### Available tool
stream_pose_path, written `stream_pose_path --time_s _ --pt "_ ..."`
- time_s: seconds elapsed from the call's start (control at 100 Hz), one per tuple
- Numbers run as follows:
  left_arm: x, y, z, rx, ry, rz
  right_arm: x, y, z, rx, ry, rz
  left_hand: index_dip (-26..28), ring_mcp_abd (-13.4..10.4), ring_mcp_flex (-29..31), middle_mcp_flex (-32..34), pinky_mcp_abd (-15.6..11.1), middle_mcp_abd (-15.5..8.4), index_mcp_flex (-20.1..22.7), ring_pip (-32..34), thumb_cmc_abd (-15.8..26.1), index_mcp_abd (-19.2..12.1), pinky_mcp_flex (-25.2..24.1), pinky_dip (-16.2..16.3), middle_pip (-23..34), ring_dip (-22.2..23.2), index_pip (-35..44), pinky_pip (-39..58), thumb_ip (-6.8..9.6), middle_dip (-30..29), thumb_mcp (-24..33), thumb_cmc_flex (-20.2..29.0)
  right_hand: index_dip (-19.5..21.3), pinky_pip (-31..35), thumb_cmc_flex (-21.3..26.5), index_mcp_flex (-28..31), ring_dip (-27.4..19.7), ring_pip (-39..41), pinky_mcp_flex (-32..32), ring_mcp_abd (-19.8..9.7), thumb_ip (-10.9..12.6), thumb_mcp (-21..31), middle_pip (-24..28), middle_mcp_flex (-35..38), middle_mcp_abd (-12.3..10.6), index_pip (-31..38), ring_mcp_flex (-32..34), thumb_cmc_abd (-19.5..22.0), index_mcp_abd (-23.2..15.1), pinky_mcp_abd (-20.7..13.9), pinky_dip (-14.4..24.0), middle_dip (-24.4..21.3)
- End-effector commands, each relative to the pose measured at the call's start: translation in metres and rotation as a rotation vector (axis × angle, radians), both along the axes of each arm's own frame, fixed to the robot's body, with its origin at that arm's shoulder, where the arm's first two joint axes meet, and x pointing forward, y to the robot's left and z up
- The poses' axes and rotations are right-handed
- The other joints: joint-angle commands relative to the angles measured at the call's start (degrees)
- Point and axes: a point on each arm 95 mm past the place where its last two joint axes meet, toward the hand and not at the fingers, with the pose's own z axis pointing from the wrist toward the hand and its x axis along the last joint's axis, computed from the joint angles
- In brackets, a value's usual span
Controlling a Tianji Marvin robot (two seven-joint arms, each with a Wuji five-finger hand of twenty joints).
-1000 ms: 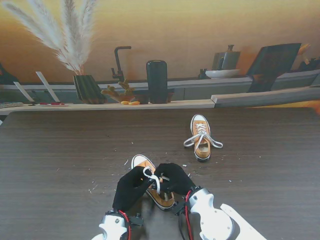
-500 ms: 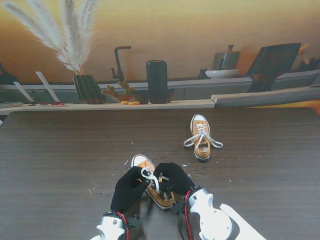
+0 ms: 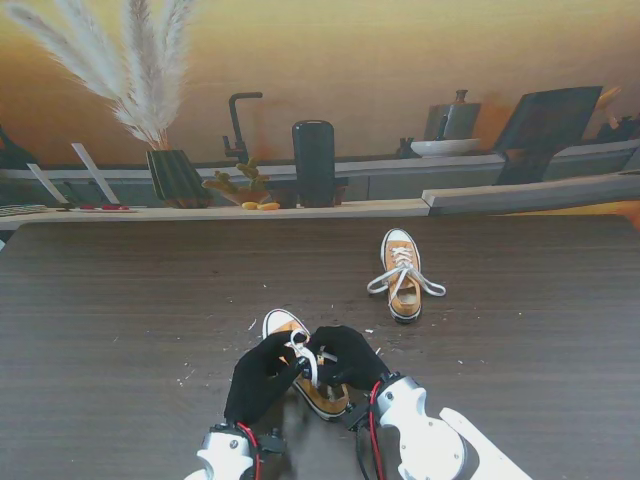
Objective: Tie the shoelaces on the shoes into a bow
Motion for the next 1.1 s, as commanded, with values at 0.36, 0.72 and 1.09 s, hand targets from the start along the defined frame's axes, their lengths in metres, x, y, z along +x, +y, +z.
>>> stream_pose_path --time_s 0.36,0.72,1.09 --pt "0.0 -0.005 0.002 -0.01 0.016 -0.004 -0.002 0.002 0.0 0.002 0.003 0.018 6.95 -0.83 1.88 2.77 0.94 -0.71 4.85 0.13 1.79 -5.2 1.18 0.59 1.64 1.49 15.99 0.95 -1.76 0.32 -7.84 8.44 1.45 1.62 1.34 1.83 -0.07 0.25 0.13 -0.42 2.6 3.45 -0.16 1.59 -0.05 0.74 1.49 0.38 -6.19 -0.1 -0.25 0.11" --pt "-0.001 0.002 0.003 -0.008 0.039 -0.004 -0.001 0.002 0.001 0.003 0.0 0.013 21.2 -0.67 -0.08 -2.84 1.01 -0.47 -5.74 0.09 3.12 -1.17 0.33 1.14 6.08 1.78 25.98 0.54 0.56 2.59 2.2 1.39 1.47 1.61 1.29 1.82 -0.07 0.22 0.12 -0.44 2.57 3.42 -0.19 1.54 -0.04 0.73 1.46 0.44 -6.19 -0.02 -0.19 0.14" --pt "-0.004 0.006 0.002 0.004 0.069 -0.026 -0.001 0.002 0.001 0.003 0.001 0.009 27.4 -0.28 -2.1 -6.01 1.16 -0.12 -9.75 -1.0 6.43 -0.13 -1.02 1.09 6.48 1.84 29.49 -0.62 3.53 1.78 2.33 -0.55 1.49 1.59 1.31 1.87 -0.05 0.22 0.12 -0.41 2.57 3.37 -0.23 1.52 -0.11 0.75 1.46 0.61 -6.26 -0.01 -0.15 0.11"
